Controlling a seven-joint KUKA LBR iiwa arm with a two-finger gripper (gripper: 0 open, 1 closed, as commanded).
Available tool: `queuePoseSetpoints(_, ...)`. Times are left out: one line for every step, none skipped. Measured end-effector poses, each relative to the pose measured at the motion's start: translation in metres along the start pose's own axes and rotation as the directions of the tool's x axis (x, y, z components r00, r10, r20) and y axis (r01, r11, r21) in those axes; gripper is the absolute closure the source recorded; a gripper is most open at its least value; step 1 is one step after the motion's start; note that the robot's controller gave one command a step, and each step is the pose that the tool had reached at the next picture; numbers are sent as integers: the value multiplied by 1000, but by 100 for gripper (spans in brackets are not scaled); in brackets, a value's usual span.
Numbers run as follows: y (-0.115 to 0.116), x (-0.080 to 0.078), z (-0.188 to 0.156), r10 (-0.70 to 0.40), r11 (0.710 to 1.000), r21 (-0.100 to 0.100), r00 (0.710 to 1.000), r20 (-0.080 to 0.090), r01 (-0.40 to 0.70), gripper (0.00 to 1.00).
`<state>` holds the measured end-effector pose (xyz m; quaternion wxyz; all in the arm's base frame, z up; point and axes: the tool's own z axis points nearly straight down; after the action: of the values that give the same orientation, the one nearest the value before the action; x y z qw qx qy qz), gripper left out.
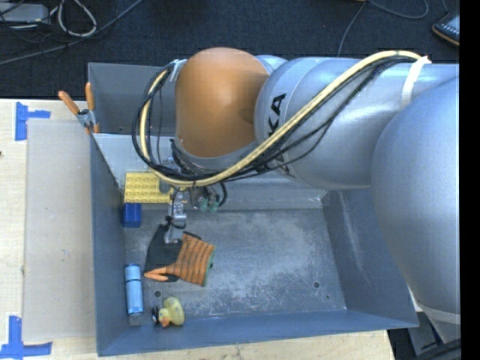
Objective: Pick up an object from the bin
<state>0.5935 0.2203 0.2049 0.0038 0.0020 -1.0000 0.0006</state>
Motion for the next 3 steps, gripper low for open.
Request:
queuePoseSetpoints(-2,-1,-5,5,1000,-1,1000,6,-5,0)
queuePoseSetpoints(4,12,44,-188,982,0,982,6,188,0)
queuePoseSetpoints(7,34,53,-520,854,3,854,8,520,0)
